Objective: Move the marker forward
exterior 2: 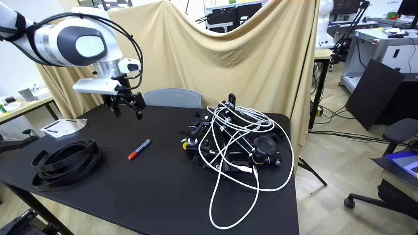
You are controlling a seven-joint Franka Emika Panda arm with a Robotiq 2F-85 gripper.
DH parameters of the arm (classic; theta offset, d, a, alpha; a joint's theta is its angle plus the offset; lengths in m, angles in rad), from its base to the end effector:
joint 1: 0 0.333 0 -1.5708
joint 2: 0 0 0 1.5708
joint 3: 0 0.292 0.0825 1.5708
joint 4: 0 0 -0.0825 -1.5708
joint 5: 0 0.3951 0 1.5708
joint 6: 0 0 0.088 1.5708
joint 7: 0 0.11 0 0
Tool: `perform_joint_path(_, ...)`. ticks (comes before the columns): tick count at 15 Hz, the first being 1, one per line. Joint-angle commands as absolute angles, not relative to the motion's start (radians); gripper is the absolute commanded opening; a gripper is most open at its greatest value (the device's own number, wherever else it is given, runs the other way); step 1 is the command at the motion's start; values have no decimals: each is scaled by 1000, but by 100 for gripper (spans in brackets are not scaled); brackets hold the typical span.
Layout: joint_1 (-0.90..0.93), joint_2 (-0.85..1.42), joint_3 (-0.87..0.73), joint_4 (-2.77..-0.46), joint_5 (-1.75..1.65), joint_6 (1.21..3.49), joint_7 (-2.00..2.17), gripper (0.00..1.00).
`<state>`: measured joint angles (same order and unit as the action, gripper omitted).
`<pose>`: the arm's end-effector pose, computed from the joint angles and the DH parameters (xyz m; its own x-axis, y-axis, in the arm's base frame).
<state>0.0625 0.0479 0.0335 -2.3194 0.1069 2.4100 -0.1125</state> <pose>0.5218 0.0512 0.2898 0.9906 0.1282 0.0479 0.1314 -0.9888 -0.0713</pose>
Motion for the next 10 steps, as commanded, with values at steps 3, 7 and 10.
perform_joint_path(3, 60, 94, 56, -2283, 150, 2411, -108, 100)
perform_joint_path(7, 65, 107, 54, -2277, 120, 2427, -70, 100)
perform_joint_path(10, 80, 166, 59, -2259, 61, 2451, -24, 100)
